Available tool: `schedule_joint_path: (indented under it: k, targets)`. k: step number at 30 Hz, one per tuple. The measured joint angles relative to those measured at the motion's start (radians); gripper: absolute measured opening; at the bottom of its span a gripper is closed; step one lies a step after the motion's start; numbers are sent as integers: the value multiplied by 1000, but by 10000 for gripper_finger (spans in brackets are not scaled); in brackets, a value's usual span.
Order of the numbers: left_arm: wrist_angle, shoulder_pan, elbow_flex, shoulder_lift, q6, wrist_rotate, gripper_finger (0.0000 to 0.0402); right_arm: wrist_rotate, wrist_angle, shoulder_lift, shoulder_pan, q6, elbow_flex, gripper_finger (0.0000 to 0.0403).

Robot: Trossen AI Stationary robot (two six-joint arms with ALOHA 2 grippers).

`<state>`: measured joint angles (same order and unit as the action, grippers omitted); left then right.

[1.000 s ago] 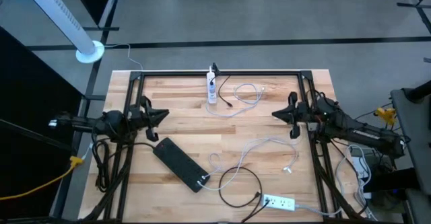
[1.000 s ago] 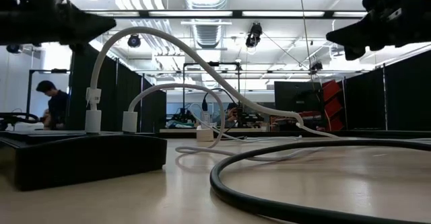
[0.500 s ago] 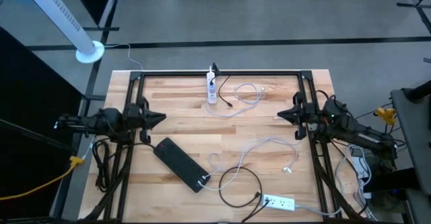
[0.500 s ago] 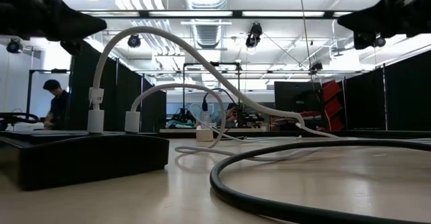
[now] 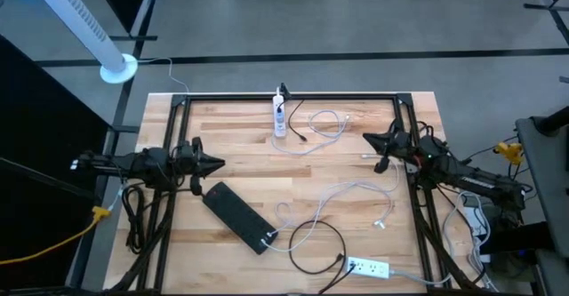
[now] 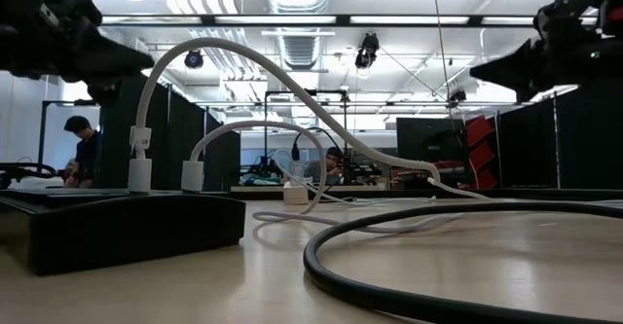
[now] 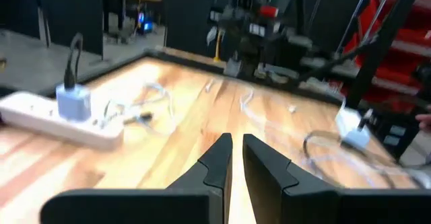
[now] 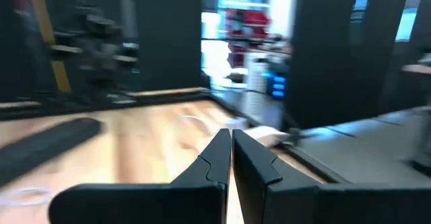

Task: Plug in charger cables
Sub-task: Return to Home Position

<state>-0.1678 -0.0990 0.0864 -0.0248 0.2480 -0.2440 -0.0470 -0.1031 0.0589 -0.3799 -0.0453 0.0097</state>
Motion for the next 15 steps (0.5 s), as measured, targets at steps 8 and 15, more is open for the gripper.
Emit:
schedule_joint_path:
  k: [8, 15]
  targets:
    - [-11, 0, 0, -50, -2, 0, 25, -5, 4, 10, 0, 273, 0, 0]
    - [-12, 0, 0, -77, 1, 0, 25, -5, 2, 10, 0, 323, 0, 0]
